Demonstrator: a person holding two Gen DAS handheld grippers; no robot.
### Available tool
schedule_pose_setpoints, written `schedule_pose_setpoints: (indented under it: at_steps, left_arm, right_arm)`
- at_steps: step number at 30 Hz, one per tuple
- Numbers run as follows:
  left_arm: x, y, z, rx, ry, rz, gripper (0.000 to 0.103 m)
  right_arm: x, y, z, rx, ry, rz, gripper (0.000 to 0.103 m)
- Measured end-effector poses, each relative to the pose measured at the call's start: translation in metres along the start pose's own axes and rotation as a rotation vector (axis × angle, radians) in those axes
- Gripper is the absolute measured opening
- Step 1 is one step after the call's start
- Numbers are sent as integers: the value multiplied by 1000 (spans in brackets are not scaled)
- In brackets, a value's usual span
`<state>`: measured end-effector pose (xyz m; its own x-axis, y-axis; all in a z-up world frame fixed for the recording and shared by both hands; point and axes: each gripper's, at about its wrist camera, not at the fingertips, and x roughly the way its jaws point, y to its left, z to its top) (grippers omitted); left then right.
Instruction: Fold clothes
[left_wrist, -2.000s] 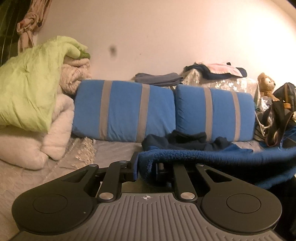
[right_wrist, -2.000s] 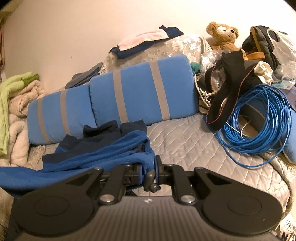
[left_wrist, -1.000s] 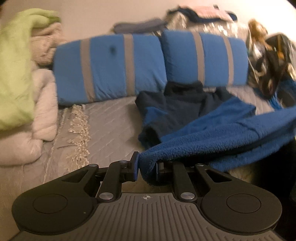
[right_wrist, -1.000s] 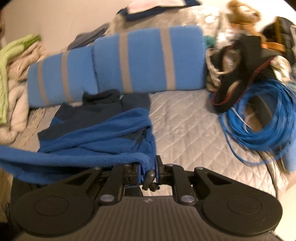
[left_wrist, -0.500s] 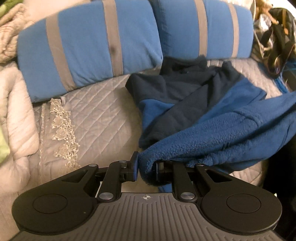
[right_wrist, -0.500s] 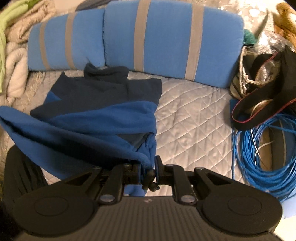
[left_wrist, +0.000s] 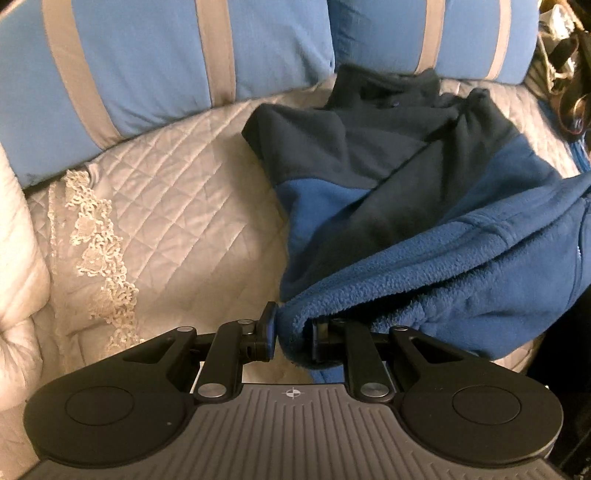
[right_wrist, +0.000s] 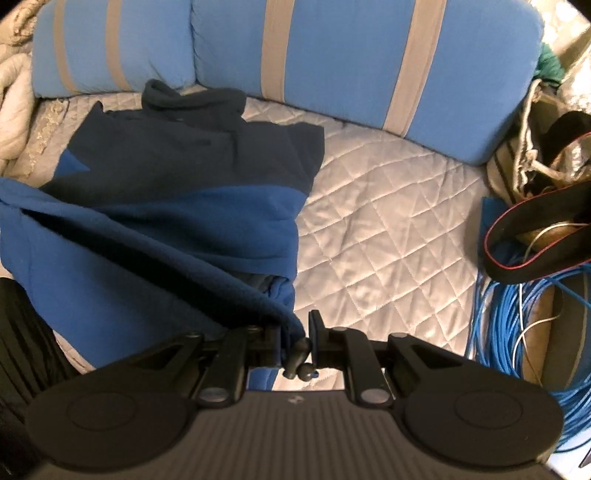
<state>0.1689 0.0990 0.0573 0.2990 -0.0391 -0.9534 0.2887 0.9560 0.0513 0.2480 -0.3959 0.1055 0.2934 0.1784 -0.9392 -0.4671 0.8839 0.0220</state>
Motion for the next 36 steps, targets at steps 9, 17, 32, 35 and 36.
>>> schedule_pose_setpoints:
  at_steps: [9,17,32,35,36]
  left_arm:
    - [38,14,28,22,124,-32,21]
    - [82,27,48,32,215,-32,28]
    - [109,37,59,48,245,-26,46]
    - [94,38,60,24,186,-41,53]
    - [89,38,60,10,151,-46,56]
  right_arm:
    - [43,-13,35,-2,69,23,15]
    - [91,-16,58,-14,136,21,18]
    - [131,-16,77,-6,176,-5,55]
    - [117,-14,77,4,102,-4,80]
    - [109,-12,78,12,63,-1,80]
